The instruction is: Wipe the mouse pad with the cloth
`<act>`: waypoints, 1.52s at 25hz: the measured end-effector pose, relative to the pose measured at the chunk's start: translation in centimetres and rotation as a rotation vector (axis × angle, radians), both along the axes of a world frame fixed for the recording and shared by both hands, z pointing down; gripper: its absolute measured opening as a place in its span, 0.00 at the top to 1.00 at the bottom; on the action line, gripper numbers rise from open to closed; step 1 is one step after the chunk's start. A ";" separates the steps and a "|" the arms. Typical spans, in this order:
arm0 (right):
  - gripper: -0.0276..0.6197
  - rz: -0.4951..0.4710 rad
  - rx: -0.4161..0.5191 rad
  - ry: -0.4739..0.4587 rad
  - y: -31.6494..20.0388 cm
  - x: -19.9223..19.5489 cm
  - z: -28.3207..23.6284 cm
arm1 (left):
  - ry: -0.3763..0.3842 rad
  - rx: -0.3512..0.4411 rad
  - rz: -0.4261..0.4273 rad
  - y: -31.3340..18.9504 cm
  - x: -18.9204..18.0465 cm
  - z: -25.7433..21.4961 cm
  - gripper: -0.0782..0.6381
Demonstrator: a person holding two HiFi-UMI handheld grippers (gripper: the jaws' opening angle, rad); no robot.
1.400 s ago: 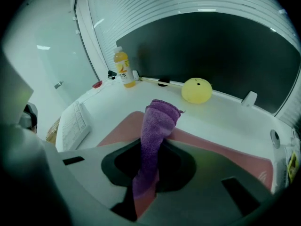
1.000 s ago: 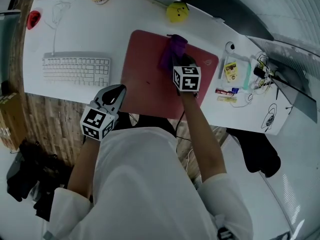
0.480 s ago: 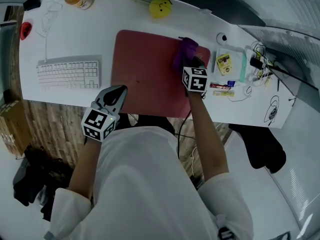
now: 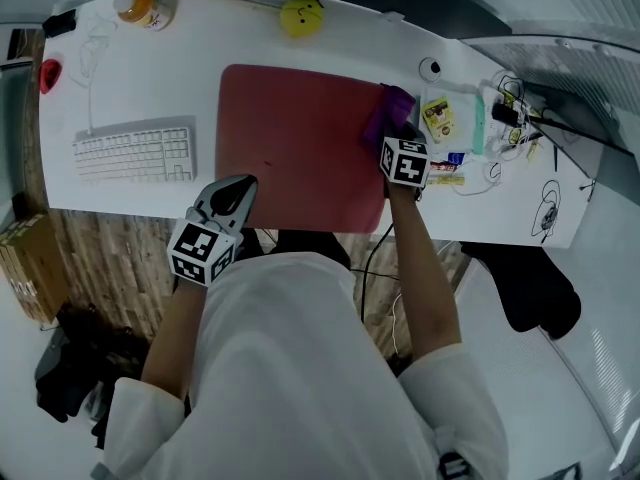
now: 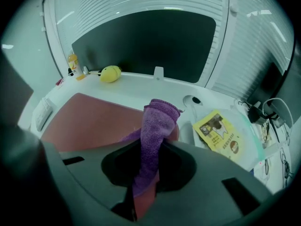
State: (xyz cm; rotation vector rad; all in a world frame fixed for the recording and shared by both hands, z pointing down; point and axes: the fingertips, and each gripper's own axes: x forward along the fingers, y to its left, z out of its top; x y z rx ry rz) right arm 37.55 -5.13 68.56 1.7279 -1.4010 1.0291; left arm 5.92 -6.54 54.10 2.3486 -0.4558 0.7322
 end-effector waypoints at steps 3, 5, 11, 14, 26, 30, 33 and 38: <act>0.84 0.019 -0.002 0.017 1.0 0.7 -0.7 | 0.011 0.010 0.007 0.1 0.0 -0.5 0.86; 0.84 0.031 0.000 0.027 1.6 0.9 -1.3 | 0.019 0.017 0.011 0.1 -0.2 -0.9 0.86; 0.84 0.050 0.046 0.059 2.2 -0.5 -5.6 | 0.046 0.057 0.013 -0.6 -2.4 -2.8 0.86; 0.84 0.046 0.085 0.072 2.2 -2.1 -8.2 | 0.055 0.079 0.009 -1.0 -4.2 -3.8 0.86; 0.84 0.020 0.261 0.089 2.0 -11.3 -17.4 | 0.089 0.141 0.030 -3.8 -12.0 -5.7 0.86; 0.84 0.025 0.318 0.077 1.8 -14.3 -19.8 | 0.095 0.136 0.080 -4.5 -12.5 -5.9 0.86; 0.84 0.028 0.349 0.068 2.8 -16.0 -21.4 | 0.107 0.121 0.110 -3.6 -12.4 -6.1 0.86; 0.84 0.006 0.422 0.044 5.0 -18.2 -23.9 | 0.130 0.150 0.097 -2.5 -11.9 -7.6 0.86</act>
